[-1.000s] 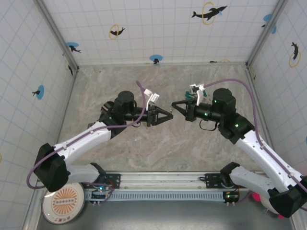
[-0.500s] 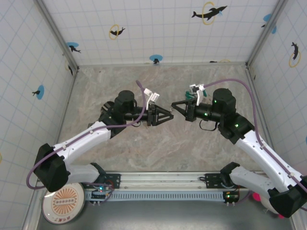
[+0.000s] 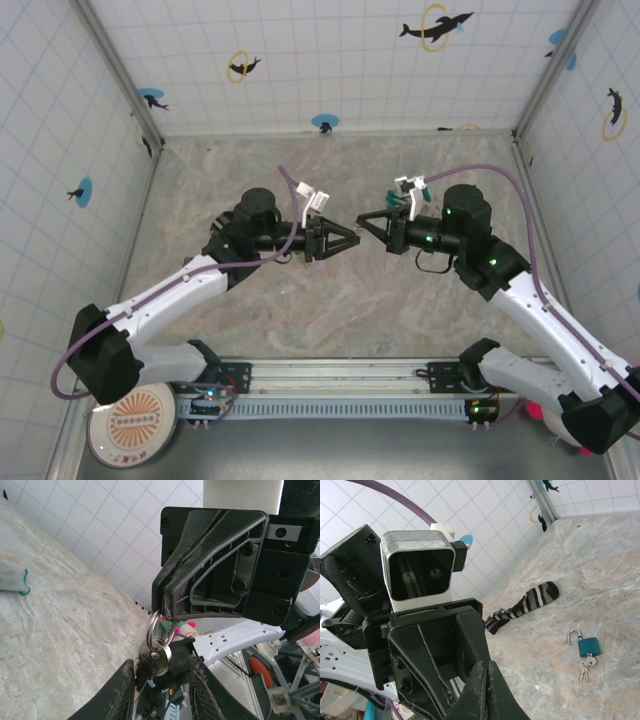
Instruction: Unlock with the key
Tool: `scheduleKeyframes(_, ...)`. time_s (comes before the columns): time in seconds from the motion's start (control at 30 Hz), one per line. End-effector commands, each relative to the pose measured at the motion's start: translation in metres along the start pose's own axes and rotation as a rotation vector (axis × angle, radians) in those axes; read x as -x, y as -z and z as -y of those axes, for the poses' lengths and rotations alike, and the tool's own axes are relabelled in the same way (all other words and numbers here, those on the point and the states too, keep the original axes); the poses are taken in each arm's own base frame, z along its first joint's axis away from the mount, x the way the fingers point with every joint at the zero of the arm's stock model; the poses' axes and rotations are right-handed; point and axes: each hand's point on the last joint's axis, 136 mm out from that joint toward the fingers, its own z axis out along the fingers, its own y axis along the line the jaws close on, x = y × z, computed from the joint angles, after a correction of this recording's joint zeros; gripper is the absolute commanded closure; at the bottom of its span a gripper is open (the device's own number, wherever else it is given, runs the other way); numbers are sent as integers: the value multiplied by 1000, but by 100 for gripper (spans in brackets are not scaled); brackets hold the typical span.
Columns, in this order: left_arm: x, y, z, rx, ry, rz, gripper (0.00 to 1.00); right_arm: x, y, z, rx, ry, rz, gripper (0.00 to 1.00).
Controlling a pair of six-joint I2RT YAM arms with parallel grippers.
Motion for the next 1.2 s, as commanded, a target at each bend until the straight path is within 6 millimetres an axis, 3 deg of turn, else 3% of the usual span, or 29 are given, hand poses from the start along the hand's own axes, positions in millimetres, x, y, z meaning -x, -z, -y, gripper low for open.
scheduleKeyframes(0.0, 10, 5, 12, -3, -52, 15, 72, -3, -1, 3, -2, 10, 3, 100)
scheduleKeyframes(0.33, 5, 3, 6, 4, -36, -3, 92, -3, 1, 4, -10, 12, 5, 100)
scheduleKeyframes(0.63, 3, 3, -2, 40, -23, -5, 99, -2, 2, 5, -15, 12, 15, 100)
scheduleKeyframes(0.87, 10, 7, -6, 92, -40, 38, 54, -3, 1, 2, 5, 4, 13, 100)
scheduleKeyframes(1.0, 17, 9, 5, 52, -63, 62, 46, -3, 0, 0, 20, 0, 14, 100)
scheduleKeyframes(1.17, 19, 4, 11, 3, -59, 55, 44, -2, -2, -4, 42, -6, 18, 100)
